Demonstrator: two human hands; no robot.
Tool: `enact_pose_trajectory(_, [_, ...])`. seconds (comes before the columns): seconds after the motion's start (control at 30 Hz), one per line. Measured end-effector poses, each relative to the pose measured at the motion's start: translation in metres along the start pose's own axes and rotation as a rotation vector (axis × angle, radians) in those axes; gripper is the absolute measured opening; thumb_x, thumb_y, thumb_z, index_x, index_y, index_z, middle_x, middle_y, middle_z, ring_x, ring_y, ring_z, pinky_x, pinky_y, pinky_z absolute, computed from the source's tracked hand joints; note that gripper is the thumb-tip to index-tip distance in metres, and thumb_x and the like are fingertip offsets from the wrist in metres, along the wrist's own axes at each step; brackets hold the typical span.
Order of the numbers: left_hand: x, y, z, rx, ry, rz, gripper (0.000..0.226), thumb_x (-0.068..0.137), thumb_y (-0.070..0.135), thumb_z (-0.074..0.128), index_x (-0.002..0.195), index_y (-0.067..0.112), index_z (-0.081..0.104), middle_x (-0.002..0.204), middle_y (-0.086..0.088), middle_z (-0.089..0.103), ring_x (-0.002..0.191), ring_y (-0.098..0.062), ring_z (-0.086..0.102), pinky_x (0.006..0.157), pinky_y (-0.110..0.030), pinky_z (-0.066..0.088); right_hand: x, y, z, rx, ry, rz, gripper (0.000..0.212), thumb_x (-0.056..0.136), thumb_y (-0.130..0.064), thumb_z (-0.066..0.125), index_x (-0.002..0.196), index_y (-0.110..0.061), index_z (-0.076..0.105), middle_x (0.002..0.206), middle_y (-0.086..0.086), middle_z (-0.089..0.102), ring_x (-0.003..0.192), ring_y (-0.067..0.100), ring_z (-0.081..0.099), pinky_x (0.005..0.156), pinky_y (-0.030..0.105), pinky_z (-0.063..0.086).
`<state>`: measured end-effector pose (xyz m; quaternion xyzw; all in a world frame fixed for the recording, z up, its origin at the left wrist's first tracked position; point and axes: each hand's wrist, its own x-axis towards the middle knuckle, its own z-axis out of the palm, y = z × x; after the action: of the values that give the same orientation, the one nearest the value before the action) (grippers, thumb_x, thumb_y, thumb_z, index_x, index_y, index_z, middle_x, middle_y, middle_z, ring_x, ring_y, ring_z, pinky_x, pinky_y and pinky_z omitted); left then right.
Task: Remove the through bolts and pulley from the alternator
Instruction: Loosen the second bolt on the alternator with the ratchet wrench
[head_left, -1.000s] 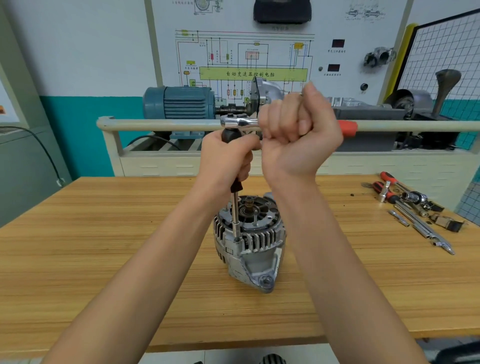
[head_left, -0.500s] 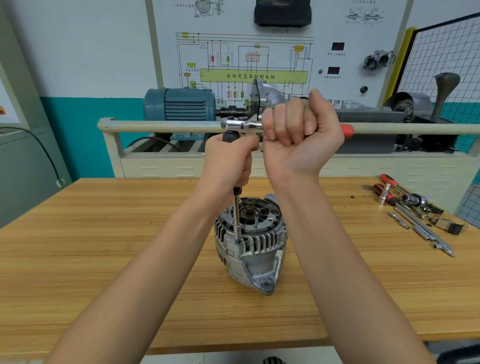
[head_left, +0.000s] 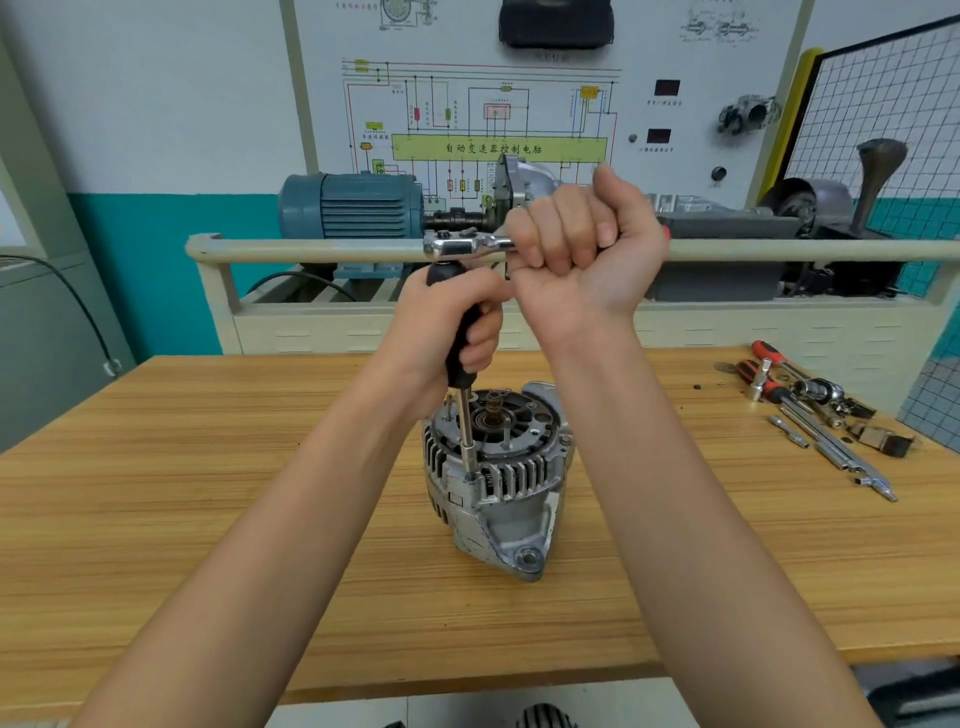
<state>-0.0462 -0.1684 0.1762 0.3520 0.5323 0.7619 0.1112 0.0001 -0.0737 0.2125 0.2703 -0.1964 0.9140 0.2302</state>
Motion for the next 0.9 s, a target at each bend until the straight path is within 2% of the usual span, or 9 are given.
enact_pose_trajectory(0.1, [0.001, 0.002, -0.003, 0.005, -0.182, -0.061, 0.036, 0.075, 0.011, 0.057, 0.045, 0.018, 0.039, 0.035, 0.005, 0.028, 0.028, -0.009, 0.021, 0.035, -0.014, 0.019, 0.009, -0.005, -0.009, 0.164, 0.047, 0.094, 0.062, 0.096, -0.017, 0.032, 0.034, -0.016, 0.031, 0.03, -0.003, 0.022, 0.035, 0.012, 0.006, 0.037, 0.019, 0.016])
enact_pose_trajectory(0.17, [0.002, 0.002, -0.002, -0.017, -0.201, -0.083, 0.04, 0.079, 0.009, 0.055, 0.044, 0.018, 0.037, 0.034, 0.006, 0.026, 0.027, -0.007, 0.019, 0.035, -0.012, 0.017, 0.01, -0.005, -0.011, 0.185, 0.071, 0.084, 0.062, 0.096, -0.017, 0.032, 0.034, -0.016, 0.031, 0.03, -0.003, 0.022, 0.031, 0.012, 0.008, 0.036, 0.019, 0.016])
enact_pose_trajectory(0.27, [0.004, 0.001, 0.002, 0.017, -0.07, -0.065, 0.05, 0.087, 0.0, 0.051, 0.045, 0.019, 0.031, 0.035, 0.006, 0.023, 0.029, -0.008, 0.015, 0.036, -0.012, 0.015, 0.005, -0.002, -0.007, 0.118, 0.066, 0.001, 0.061, 0.095, -0.015, 0.031, 0.034, -0.017, 0.031, 0.031, -0.004, 0.021, 0.026, 0.01, 0.017, 0.036, 0.019, 0.017])
enact_pose_trajectory(0.37, [0.005, -0.002, 0.01, 0.082, 0.153, -0.016, 0.047, 0.085, -0.003, 0.05, 0.05, 0.019, 0.028, 0.038, 0.006, 0.022, 0.032, -0.01, 0.014, 0.038, -0.014, 0.014, -0.005, 0.005, -0.003, -0.075, -0.033, -0.144, 0.06, 0.094, -0.009, 0.032, 0.035, -0.019, 0.032, 0.033, -0.005, 0.022, 0.032, 0.011, 0.012, 0.04, 0.022, 0.018])
enact_pose_trajectory(0.47, [0.009, -0.006, 0.018, 0.157, 0.357, 0.056, 0.039, 0.084, 0.002, 0.059, 0.056, 0.014, 0.035, 0.045, 0.001, 0.029, 0.038, -0.013, 0.021, 0.039, -0.017, 0.018, -0.02, 0.024, 0.002, -0.4, -0.154, -0.464, 0.047, 0.084, -0.002, 0.045, 0.041, -0.02, 0.037, 0.038, -0.005, 0.03, 0.038, 0.009, 0.023, 0.046, 0.027, 0.021])
enact_pose_trajectory(0.57, [0.007, -0.008, 0.026, 0.249, 0.385, 0.169, 0.019, 0.077, 0.018, 0.062, 0.068, 0.007, 0.049, 0.057, -0.006, 0.036, 0.056, -0.013, 0.031, 0.046, -0.024, 0.025, -0.031, 0.039, 0.005, -0.65, -0.185, -0.7, 0.033, 0.077, -0.007, 0.054, 0.051, -0.024, 0.042, 0.05, -0.007, 0.038, 0.047, 0.011, 0.029, 0.05, 0.032, 0.022])
enact_pose_trajectory(0.7, [0.007, -0.009, 0.019, 0.156, 0.372, 0.115, 0.039, 0.076, 0.003, 0.065, 0.057, 0.017, 0.033, 0.051, 0.0, 0.029, 0.046, -0.012, 0.022, 0.041, -0.02, 0.019, -0.024, 0.027, 0.005, -0.466, -0.185, -0.522, 0.045, 0.08, -0.001, 0.047, 0.041, -0.02, 0.039, 0.038, -0.004, 0.031, 0.038, 0.009, 0.025, 0.048, 0.028, 0.02])
enact_pose_trajectory(0.8, [0.006, -0.006, 0.009, 0.091, 0.214, 0.058, 0.042, 0.08, -0.005, 0.058, 0.055, 0.017, 0.034, 0.041, 0.005, 0.029, 0.036, -0.011, 0.022, 0.038, -0.017, 0.019, -0.01, 0.011, 0.002, -0.269, -0.167, -0.274, 0.056, 0.09, -0.005, 0.037, 0.035, -0.02, 0.036, 0.033, -0.006, 0.027, 0.034, 0.008, 0.016, 0.044, 0.024, 0.019])
enact_pose_trajectory(0.9, [0.006, -0.003, 0.0, 0.005, -0.025, 0.014, 0.038, 0.077, 0.004, 0.06, 0.047, 0.017, 0.04, 0.037, 0.004, 0.032, 0.031, -0.011, 0.022, 0.036, -0.015, 0.02, 0.002, 0.0, -0.008, 0.008, -0.04, -0.033, 0.057, 0.09, -0.013, 0.034, 0.034, -0.017, 0.033, 0.03, -0.005, 0.024, 0.038, 0.012, 0.007, 0.039, 0.021, 0.019])
